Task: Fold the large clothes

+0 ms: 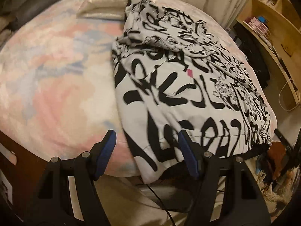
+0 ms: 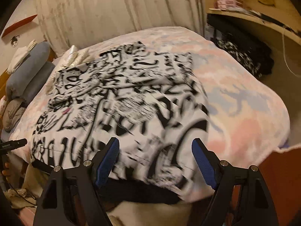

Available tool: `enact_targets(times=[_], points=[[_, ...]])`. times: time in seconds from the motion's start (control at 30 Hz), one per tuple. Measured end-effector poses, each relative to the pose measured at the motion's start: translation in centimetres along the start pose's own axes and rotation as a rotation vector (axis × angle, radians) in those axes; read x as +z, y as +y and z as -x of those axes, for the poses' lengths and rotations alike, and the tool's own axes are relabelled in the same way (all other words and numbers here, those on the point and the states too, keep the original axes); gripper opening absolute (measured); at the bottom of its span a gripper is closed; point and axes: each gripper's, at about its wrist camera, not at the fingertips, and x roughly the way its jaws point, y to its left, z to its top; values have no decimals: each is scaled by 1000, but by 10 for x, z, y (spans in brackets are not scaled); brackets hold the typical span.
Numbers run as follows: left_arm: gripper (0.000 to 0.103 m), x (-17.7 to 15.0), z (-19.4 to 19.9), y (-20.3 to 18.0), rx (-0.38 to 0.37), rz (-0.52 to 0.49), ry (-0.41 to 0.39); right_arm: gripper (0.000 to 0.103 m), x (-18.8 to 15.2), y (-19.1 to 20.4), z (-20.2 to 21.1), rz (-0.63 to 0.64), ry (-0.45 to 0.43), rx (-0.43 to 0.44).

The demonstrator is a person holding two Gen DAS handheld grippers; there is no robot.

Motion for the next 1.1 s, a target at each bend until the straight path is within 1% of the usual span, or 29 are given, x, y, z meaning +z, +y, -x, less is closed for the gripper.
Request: enact_targets(times=[0.13,0.23,0.27,0.33,0.4,0.5,0.6,0.7,0.77,0.9,1.03,1.07,1.1], points=[[66,-1,-18,15,-24,39,20,80,-21,-30,-10,-63,30,-15],[66,-1,-27,23,-53,45,15,79,-26,-45,-19,-116,49,3],[66,1,-29,24,-64,48,12,77,-26,-48,-23,-128,53,14],[66,2,-32,27,-92,60,4,67,-29,-56,-31,-151,70,51],[66,4,-36,28,-104,68,3,62,-32,-61,-41,-166,82,87],[67,4,-41,28,-116,66,1,61,-30,-54,-55,-166,86,110],[69,5,-45,30,-140,68,-4,57,-26,-45,-68,-152,80,155],[69,6,-48,31,-163,69,-8,51,-24,-37,-71,-134,46,202],[70,6,-50,31,-177,63,-14,50,-24,-35,-76,-136,25,234],[70,8,-54,31,-198,57,-21,50,-24,-35,-86,-154,31,247],[69,11,-53,24,-193,36,-19,50,-21,-32,-97,-155,32,240],[68,11,-53,20,-190,24,-17,50,-21,-32,-97,-154,30,238],[63,11,-53,15,-184,10,-13,48,-21,-31,-98,-149,28,235]])
